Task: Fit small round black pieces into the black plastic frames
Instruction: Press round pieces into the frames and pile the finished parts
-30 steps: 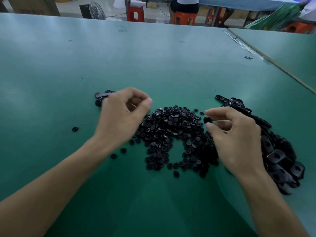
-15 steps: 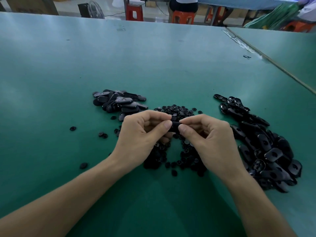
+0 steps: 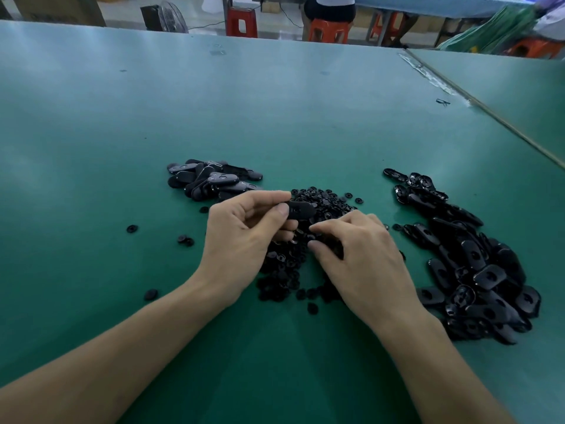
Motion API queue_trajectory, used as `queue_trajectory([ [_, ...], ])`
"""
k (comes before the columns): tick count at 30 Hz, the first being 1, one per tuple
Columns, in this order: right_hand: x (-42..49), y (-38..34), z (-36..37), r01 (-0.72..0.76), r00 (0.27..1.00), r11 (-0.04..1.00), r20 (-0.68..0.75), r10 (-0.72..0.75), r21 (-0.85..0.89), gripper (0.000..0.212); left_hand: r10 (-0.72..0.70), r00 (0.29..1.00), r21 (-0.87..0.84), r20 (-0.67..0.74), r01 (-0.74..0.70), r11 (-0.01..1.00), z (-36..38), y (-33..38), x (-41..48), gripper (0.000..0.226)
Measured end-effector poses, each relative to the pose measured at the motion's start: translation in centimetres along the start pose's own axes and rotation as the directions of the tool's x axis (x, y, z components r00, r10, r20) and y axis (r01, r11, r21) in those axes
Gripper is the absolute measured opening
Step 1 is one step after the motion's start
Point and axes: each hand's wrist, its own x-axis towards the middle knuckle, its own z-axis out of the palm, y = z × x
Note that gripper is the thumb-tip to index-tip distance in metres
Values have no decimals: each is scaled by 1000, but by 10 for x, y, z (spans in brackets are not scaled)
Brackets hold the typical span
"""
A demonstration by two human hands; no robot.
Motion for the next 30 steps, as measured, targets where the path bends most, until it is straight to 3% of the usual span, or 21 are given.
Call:
queue_trajectory([
  [12, 3, -3, 6, -63, 996, 998, 57, 63, -6, 12, 2, 999, 36, 49, -4, 999, 0, 0, -3, 17],
  [30, -1, -4, 4, -49, 996, 979, -70, 64, 197, 6, -23, 999, 81, 46, 19, 997, -2, -1, -1, 18],
])
